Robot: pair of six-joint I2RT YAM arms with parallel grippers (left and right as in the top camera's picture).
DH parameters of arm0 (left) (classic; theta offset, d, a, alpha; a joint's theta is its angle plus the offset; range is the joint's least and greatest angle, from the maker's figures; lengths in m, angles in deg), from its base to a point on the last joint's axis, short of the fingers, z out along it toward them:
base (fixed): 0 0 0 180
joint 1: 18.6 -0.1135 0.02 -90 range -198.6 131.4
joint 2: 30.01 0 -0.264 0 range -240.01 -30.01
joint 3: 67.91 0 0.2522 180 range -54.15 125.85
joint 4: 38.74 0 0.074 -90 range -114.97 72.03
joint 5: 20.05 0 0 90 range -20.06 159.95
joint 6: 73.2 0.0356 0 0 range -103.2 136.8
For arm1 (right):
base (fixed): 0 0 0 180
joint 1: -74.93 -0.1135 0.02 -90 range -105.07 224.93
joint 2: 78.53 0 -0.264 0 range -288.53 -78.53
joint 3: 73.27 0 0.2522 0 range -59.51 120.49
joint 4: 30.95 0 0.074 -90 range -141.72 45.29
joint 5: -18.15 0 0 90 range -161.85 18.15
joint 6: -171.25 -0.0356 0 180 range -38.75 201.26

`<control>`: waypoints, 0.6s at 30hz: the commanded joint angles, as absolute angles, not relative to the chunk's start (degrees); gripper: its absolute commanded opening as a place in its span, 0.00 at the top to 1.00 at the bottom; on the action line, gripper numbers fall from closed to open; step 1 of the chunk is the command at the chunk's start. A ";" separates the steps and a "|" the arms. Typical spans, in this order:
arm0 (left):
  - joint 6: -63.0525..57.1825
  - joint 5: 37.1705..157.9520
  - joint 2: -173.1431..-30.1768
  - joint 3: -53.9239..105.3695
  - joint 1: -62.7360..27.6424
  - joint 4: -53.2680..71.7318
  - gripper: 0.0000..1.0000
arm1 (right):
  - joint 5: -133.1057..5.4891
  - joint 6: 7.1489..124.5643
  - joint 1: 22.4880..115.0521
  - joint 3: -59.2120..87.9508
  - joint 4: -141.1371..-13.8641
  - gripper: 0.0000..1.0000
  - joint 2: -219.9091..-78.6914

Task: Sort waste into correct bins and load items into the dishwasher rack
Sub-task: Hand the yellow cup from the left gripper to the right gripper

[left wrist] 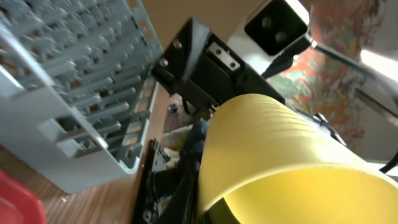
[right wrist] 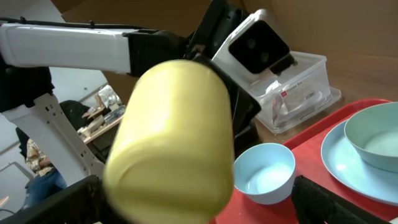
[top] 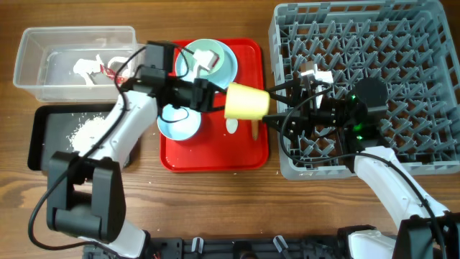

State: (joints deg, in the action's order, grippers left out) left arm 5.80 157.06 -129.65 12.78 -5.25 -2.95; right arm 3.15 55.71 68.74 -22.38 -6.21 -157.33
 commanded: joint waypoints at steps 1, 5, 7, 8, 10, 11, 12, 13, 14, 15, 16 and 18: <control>6.08 153.73 -128.01 13.79 -2.08 -2.95 0.96 | 4.96 54.75 68.41 -21.60 -4.49 0.03 -157.84; 6.08 151.42 -128.01 13.79 -0.64 -3.00 0.96 | 5.18 52.55 68.37 -21.60 -2.08 0.17 -157.81; 6.08 151.42 -128.01 13.79 -0.64 -3.22 0.96 | 5.25 52.52 68.34 -21.60 -2.17 0.20 -157.84; 6.06 151.44 -128.01 13.79 -0.71 -3.67 0.96 | 5.42 52.55 68.34 -21.60 -2.26 0.20 -157.84; 5.99 151.50 -128.01 13.79 -0.71 -4.20 0.96 | 5.71 52.63 68.34 -21.60 -2.32 0.20 -157.84; 5.64 151.70 -128.01 13.79 -0.71 -4.55 0.96 | 6.10 52.68 68.34 -21.60 -2.30 0.19 -157.84; 5.60 152.55 -128.01 13.79 -0.71 -5.20 0.96 | 6.54 52.79 68.34 -21.60 -2.32 0.18 -157.84; 5.36 153.93 -128.01 13.79 -0.71 -6.43 0.96 | 6.87 52.79 68.34 -21.60 -2.32 0.16 -157.84; 4.11 155.02 -128.01 13.79 -0.71 -8.26 0.96 | 7.13 52.85 68.34 -21.60 -2.30 0.16 -157.84; 2.26 155.04 -128.01 13.79 -0.71 -9.97 0.96 | 7.15 52.85 68.34 -21.60 -2.30 0.16 -157.84; 1.05 155.04 -128.01 13.79 -0.71 -11.17 0.96 | 7.33 52.90 68.34 -21.60 -2.30 0.16 -157.84; -0.26 155.42 -128.01 13.79 -0.71 -12.79 0.96 | 7.57 53.03 68.34 -21.60 -2.32 0.16 -157.84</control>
State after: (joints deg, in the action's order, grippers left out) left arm 3.26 152.86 -129.65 12.81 -0.75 -11.00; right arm 5.73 52.76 68.69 -22.38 -2.48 -157.35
